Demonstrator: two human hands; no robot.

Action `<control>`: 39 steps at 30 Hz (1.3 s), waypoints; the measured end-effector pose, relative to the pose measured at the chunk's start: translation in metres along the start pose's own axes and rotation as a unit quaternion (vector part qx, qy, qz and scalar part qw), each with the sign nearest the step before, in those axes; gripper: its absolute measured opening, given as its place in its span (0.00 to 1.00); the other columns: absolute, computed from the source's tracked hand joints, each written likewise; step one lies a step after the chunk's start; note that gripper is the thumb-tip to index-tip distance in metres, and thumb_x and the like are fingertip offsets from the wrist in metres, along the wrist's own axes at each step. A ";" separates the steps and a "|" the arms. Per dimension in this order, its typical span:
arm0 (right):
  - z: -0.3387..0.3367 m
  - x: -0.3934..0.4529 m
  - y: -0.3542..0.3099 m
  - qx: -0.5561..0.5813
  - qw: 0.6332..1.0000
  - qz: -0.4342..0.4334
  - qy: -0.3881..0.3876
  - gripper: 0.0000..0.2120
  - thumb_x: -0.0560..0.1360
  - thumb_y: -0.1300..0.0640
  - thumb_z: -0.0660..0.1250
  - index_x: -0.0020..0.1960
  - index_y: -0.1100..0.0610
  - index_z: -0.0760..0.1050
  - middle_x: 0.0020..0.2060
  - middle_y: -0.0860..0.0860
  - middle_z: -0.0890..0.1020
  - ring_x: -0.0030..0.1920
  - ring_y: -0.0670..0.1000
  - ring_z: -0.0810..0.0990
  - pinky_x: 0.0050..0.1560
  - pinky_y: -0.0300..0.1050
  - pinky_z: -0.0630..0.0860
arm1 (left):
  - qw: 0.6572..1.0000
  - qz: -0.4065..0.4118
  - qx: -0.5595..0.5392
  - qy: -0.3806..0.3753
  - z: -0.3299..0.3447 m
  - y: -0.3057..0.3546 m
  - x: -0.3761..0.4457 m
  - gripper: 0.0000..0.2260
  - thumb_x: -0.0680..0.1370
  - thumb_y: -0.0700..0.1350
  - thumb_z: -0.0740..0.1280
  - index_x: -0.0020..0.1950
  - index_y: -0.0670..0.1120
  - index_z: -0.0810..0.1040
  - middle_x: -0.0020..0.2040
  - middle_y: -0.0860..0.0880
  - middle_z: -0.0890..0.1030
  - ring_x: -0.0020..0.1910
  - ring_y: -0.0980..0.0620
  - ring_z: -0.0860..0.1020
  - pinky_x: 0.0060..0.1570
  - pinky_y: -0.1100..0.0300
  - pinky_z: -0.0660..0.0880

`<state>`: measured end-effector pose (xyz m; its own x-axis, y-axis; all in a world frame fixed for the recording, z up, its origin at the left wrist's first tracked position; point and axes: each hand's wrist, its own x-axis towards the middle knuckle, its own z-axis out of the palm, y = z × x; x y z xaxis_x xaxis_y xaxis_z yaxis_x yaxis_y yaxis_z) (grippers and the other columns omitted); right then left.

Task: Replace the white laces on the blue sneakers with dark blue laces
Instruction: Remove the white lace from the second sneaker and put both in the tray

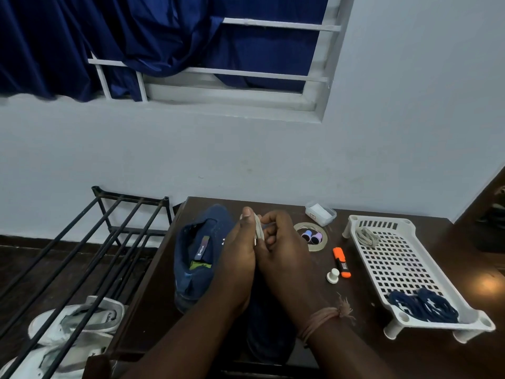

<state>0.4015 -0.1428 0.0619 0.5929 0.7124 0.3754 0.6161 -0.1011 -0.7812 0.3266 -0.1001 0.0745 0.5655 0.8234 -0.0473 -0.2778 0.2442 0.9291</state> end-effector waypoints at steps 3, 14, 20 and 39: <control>-0.006 0.004 0.003 0.019 0.999 -0.017 -0.036 0.12 0.75 0.62 0.66 0.53 0.47 0.71 0.39 0.43 0.80 0.41 0.42 0.79 0.42 0.42 0.77 | 0.999 -0.026 -0.028 0.007 -0.002 0.000 0.004 0.29 0.82 0.62 0.53 0.60 0.39 0.81 0.55 0.37 0.84 0.56 0.44 0.84 0.55 0.54 0.80; -0.021 0.011 0.011 0.033 0.996 0.051 -0.064 0.13 0.73 0.56 0.72 0.52 0.45 0.71 0.38 0.45 0.81 0.38 0.40 0.79 0.41 0.37 0.76 | 0.994 -0.067 -0.052 -0.071 0.009 0.004 -0.001 0.29 0.82 0.64 0.48 0.49 0.44 0.80 0.44 0.46 0.87 0.44 0.55 0.86 0.37 0.67 0.79; -0.037 0.016 0.017 0.057 0.991 0.056 -0.110 0.11 0.75 0.62 0.66 0.52 0.47 0.71 0.39 0.46 0.80 0.36 0.41 0.77 0.41 0.39 0.77 | 0.991 -0.101 -0.079 -0.048 0.013 0.004 0.004 0.16 0.86 0.43 0.54 0.56 0.34 0.76 0.52 0.38 0.85 0.53 0.49 0.85 0.50 0.60 0.81; -0.073 0.025 0.048 0.052 0.988 0.132 0.062 0.12 0.71 0.64 0.64 0.48 0.52 0.65 0.39 0.51 0.77 0.37 0.47 0.74 0.36 0.40 0.71 | 0.972 -0.140 -0.036 -0.185 0.063 0.003 0.003 0.16 0.81 0.29 0.56 0.66 0.35 0.74 0.63 0.37 0.80 0.66 0.44 0.78 0.70 0.51 0.71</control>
<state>0.4840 -0.1806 0.0706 0.7889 0.5794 0.2049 0.3785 -0.1954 -0.9047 0.3764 -0.1287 0.1004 0.8631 0.4832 -0.1469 -0.1193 0.4777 0.8704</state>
